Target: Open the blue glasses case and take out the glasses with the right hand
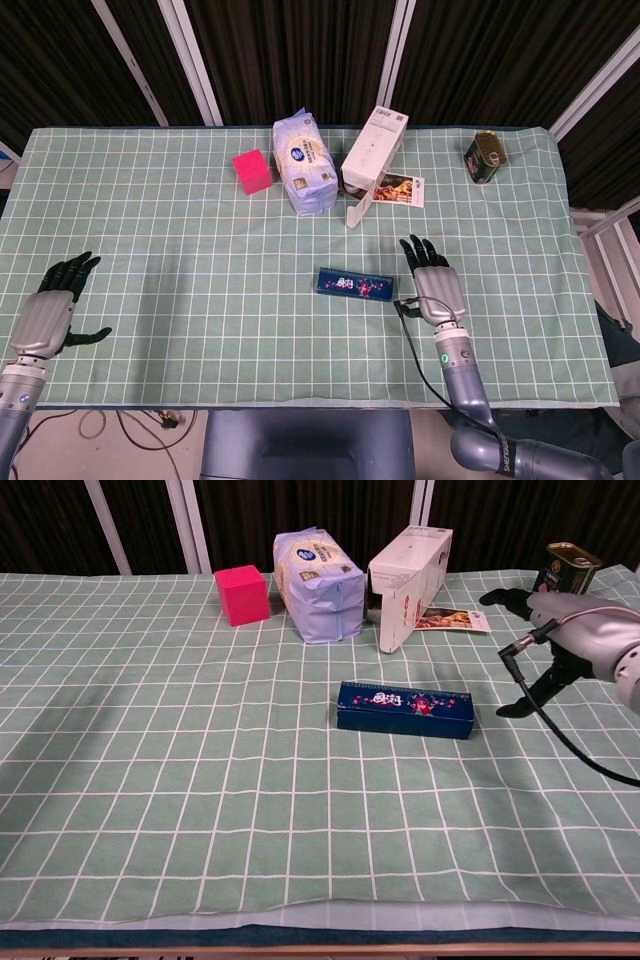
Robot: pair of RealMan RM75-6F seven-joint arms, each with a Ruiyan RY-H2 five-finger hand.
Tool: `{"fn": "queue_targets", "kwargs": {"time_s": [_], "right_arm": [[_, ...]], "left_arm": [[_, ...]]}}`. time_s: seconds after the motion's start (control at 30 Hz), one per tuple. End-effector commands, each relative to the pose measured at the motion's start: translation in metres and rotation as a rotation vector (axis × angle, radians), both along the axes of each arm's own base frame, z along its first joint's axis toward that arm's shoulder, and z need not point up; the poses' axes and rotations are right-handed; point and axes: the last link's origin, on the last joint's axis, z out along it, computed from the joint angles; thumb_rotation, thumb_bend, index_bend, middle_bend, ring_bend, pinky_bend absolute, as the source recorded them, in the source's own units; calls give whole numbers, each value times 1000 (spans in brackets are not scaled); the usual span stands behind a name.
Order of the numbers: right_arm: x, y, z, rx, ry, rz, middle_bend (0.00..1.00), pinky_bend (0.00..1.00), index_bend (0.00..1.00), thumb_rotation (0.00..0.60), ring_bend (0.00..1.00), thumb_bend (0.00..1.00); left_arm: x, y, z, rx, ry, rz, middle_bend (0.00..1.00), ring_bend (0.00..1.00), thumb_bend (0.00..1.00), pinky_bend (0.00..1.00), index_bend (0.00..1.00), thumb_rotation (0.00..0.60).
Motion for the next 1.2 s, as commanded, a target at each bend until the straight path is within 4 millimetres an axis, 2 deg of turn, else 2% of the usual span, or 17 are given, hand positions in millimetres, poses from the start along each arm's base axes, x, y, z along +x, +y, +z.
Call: {"fn": "queue_targets", "kwargs": {"time_s": [0.03, 0.23, 0.5, 1.2], "right_arm": [[3, -5, -14, 13, 4, -13, 0, 239, 0, 600, 0, 91], [3, -7, -32, 27, 4, -30, 0, 239, 0, 600, 0, 91], [5, -12, -45, 28, -9, -40, 0, 239, 0, 600, 0, 90], [9, -31, -50, 9, -20, -65, 0, 239, 0, 600, 0, 97]], "left_arm": [[-1, 1, 1, 0, -6, 7, 0, 0, 0, 0, 0, 600], [-2, 3, 1, -1, -15, 17, 0, 0, 0, 0, 0, 600], [-2, 4, 1, -2, -20, 22, 0, 0, 0, 0, 0, 600], [-2, 4, -1, -10, -31, 31, 0, 0, 0, 0, 0, 600]]}}
